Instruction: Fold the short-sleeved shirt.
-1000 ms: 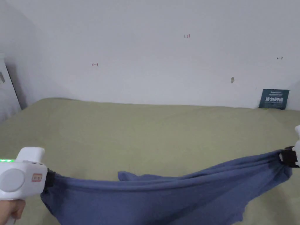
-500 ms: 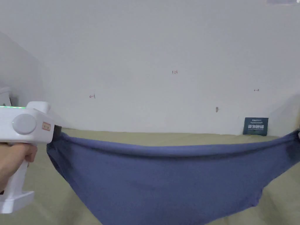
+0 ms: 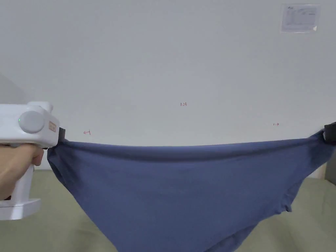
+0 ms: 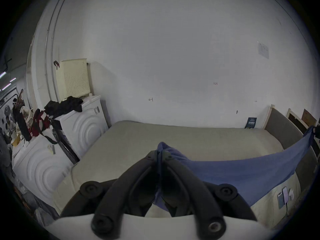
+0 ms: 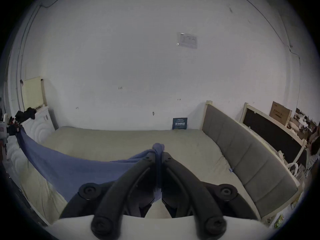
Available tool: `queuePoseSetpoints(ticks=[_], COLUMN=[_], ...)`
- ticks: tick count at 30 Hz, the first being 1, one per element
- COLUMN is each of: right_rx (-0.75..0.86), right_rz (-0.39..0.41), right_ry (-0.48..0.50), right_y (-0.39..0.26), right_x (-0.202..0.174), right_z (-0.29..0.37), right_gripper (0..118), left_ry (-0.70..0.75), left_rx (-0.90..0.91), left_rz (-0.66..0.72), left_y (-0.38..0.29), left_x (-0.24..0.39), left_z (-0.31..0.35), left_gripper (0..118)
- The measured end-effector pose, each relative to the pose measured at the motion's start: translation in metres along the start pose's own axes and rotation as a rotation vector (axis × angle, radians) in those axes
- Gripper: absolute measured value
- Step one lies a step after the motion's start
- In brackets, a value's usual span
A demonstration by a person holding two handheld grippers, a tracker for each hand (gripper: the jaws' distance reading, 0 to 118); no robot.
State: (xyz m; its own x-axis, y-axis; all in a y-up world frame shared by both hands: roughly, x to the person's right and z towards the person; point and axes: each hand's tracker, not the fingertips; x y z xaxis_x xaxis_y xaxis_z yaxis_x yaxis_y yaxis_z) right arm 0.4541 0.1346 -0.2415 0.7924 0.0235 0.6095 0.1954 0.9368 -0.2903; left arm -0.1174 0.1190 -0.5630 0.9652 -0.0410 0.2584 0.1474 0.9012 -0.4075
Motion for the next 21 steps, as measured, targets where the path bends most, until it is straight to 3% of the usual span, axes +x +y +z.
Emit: queuePoseSetpoints(ticks=[6, 12, 16, 21], right_rx=[0.027, -0.011, -0.085, -0.192], right_rz=[-0.011, -0.01, 0.01, -0.037], right_ry=[-0.031, -0.054, -0.054, -0.02], right_y=[0.015, -0.008, -0.059, -0.148], right_x=[-0.014, -0.026, -0.03, -0.02], right_z=[-0.04, -0.086, -0.102, -0.088], right_gripper=[7, 7, 7, 7], left_ry=[0.031, 0.053, 0.027, -0.015], left_rx=[0.019, 0.03, -0.042, -0.143], left_rz=[-0.007, -0.031, -0.027, -0.025], left_y=[0.017, -0.008, -0.052, -0.132], left_x=[0.018, 0.035, 0.035, 0.026], left_z=[-0.04, -0.08, -0.103, -0.108], left_gripper=[4, 4, 4, 4])
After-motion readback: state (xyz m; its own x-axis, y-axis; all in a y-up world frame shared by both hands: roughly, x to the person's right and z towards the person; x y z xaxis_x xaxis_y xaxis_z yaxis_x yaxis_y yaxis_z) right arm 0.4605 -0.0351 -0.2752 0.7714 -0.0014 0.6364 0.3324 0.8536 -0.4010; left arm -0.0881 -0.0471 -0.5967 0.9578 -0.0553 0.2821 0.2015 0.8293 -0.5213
